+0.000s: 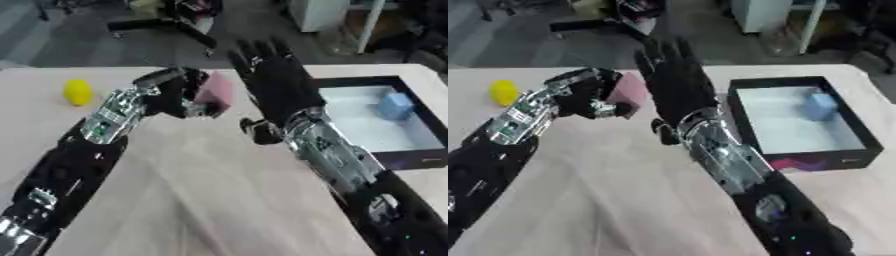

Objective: Pick up the objects with one hand, pass them to the other hand, and then place them into the box on the other side of the table.

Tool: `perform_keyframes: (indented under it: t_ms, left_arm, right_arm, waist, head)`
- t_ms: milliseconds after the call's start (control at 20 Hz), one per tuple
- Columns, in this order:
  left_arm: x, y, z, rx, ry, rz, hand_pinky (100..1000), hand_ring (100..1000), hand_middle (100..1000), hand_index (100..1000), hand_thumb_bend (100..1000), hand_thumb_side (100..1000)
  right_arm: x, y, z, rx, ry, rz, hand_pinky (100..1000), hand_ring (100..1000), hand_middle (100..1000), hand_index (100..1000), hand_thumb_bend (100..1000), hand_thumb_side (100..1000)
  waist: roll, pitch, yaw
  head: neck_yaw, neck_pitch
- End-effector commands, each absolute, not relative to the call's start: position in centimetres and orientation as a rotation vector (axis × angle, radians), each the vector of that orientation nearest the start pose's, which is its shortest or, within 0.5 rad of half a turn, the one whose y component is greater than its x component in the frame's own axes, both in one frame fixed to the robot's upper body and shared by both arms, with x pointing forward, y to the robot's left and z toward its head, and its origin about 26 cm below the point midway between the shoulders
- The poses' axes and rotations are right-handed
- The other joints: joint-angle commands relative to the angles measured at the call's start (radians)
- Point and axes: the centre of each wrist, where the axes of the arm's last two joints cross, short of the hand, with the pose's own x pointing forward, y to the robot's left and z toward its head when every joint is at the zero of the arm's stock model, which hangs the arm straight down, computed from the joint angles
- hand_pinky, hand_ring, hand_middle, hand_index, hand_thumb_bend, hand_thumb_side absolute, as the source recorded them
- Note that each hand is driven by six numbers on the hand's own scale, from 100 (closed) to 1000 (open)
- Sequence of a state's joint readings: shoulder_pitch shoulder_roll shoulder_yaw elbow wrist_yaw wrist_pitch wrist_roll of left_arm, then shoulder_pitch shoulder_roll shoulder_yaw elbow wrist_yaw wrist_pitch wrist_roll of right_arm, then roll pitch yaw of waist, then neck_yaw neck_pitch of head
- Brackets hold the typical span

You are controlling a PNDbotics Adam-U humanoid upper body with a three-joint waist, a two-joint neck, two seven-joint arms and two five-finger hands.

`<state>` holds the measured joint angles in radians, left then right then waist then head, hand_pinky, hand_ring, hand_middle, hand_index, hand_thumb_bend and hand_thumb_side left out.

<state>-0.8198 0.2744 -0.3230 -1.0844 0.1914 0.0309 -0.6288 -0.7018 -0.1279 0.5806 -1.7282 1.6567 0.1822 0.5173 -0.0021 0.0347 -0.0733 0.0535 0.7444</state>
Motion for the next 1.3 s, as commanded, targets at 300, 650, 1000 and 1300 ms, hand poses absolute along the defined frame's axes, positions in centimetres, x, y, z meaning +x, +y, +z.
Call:
perform_keyframes:
  t_ms: [300,650,1000,1300]
  left_arm:
    - [45.0,16.1,15.3,-0.530,-1.550,-1.155,674,520,454,554,403,186]
    - [44.9,15.7,15.7,-0.554,-1.550,-1.203,679,527,462,564,394,195]
    - [44.7,15.3,16.1,-0.571,-1.558,-1.240,680,528,465,569,389,195]
    - [44.5,15.0,16.4,-0.592,-1.558,-1.264,683,535,474,579,403,212]
  right_arm:
    - [31.3,-4.1,20.6,1.798,2.056,-2.161,1000,948,975,981,447,285]
    - [31.5,-3.9,20.2,1.750,2.070,-2.207,1000,937,945,922,384,217]
    - [31.6,-3.9,20.0,1.754,2.041,-2.254,1000,912,904,834,199,100]
    - [31.5,-4.0,20.2,1.783,2.062,-2.182,1000,850,796,635,100,100]
  waist:
    - [0.003,-0.016,0.001]
    - [0.004,-0.018,0.002]
    - [0.003,-0.018,0.002]
    - [0.004,-0.019,0.002]
  head:
    - [0.011,-0.009]
    - [0.013,-0.005]
    - [0.016,-0.002]
    - [0.016,0.000]
